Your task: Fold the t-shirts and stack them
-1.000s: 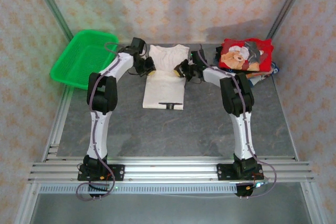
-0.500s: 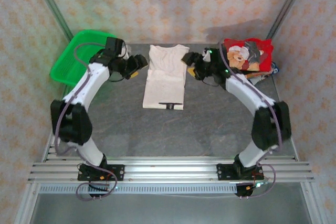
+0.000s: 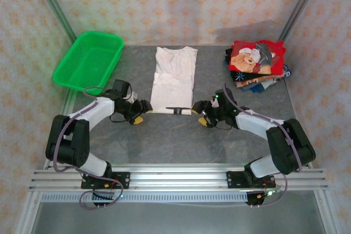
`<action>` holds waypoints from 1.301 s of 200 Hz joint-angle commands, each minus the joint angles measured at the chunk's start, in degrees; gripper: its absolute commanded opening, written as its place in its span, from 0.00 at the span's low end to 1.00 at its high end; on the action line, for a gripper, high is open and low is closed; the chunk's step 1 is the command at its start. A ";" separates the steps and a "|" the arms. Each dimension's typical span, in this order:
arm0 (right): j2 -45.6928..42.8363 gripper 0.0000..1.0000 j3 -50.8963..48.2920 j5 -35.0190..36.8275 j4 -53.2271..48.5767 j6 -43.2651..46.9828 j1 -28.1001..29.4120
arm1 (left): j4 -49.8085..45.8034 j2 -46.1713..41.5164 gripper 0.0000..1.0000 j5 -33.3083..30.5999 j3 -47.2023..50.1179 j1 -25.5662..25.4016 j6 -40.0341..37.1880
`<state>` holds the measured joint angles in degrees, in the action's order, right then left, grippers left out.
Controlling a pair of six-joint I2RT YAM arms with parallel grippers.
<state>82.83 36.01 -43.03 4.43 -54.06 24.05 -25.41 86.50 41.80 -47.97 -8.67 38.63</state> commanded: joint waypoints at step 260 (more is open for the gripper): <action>6.33 0.00 1.61 1.53 9.41 -8.53 5.08 | 5.81 2.53 0.00 -10.75 1.40 -6.36 5.43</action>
<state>94.96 41.32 -43.27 18.37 -63.37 26.59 -15.88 96.92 34.50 -51.48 -13.72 45.47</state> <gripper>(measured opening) 0.047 0.043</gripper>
